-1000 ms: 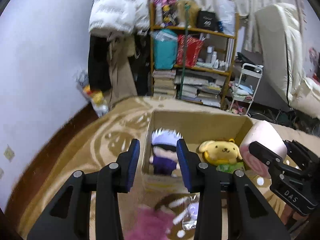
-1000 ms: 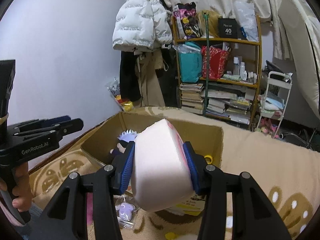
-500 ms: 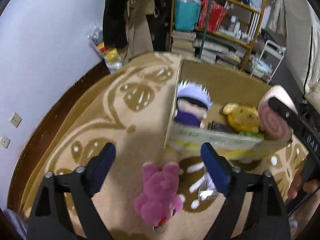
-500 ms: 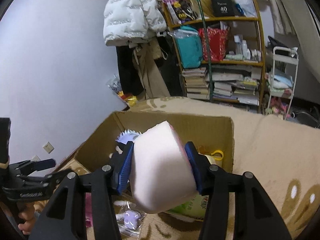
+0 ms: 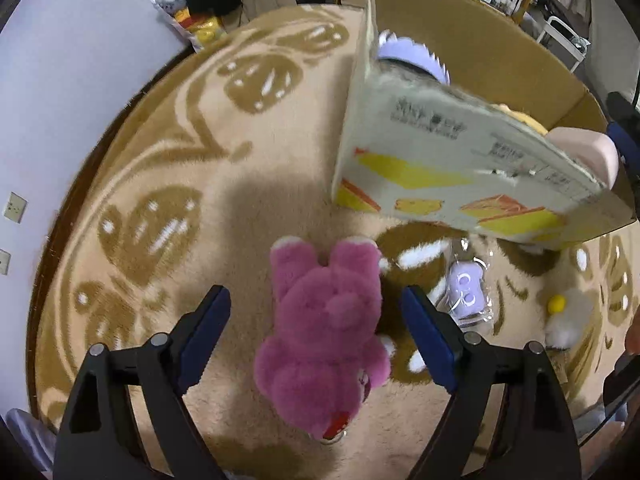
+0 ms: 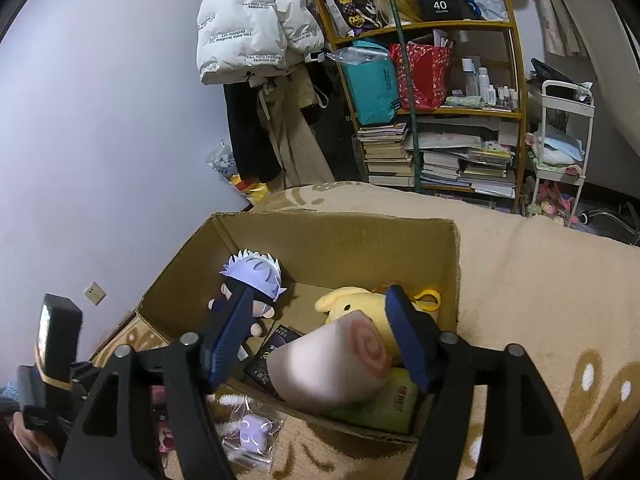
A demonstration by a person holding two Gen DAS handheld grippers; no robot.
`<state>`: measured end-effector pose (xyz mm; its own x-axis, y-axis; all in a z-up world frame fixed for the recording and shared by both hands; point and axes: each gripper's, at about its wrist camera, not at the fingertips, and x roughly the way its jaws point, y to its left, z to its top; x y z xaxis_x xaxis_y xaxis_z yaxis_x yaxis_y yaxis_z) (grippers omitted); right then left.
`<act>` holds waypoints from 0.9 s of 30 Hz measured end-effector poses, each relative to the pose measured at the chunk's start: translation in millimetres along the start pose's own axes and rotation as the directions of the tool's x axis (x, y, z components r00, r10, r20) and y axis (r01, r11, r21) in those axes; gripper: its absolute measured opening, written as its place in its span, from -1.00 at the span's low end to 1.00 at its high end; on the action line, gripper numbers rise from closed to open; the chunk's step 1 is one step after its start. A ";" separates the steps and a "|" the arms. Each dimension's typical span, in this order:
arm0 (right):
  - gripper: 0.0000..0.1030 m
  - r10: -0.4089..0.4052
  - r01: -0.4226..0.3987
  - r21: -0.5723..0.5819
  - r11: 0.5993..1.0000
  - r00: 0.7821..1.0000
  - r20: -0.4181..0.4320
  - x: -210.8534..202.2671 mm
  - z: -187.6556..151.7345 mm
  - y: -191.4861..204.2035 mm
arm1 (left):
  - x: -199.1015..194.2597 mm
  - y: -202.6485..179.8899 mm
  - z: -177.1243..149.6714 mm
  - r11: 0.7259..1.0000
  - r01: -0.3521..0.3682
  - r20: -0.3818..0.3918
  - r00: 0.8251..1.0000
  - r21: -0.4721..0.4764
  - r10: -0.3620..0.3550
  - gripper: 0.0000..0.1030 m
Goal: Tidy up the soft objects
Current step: 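Drop the roll into the box with the right tool while the left tool drops the pink bear in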
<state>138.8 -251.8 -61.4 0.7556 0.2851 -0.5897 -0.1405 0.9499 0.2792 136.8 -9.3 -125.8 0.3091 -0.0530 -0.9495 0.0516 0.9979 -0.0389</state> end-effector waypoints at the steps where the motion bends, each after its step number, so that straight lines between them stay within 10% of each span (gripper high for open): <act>1: 0.60 -0.003 0.003 -0.005 1.000 1.000 0.000 -2.3 -0.1 0.6 | 4.2 -1.0 -0.3 1.000 0.008 -0.014 1.000 0.002 -0.008 0.46; 5: 0.86 -0.014 0.014 -0.010 1.000 1.000 0.009 -14.4 -2.4 1.9 | 23.0 -5.2 -4.4 1.000 0.002 -0.072 0.997 0.017 -0.001 -0.07; 14: 0.88 -0.052 0.051 0.027 0.998 0.997 0.052 -53.8 -11.0 0.1 | -29.3 -15.5 -20.3 0.998 -0.014 0.135 0.991 0.069 0.004 -0.14; 27: 1.00 -0.101 0.100 0.009 0.995 0.990 0.098 -94.3 -9.6 14.1 | -148.3 -42.8 -7.0 0.989 0.037 0.469 0.877 0.143 -0.101 -0.13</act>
<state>59.4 -264.1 -9.1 0.8250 0.1739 -0.5377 -0.0580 0.9725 0.2256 82.1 -43.9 14.5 0.7114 -0.1644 -0.6833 0.1984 0.9797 -0.0291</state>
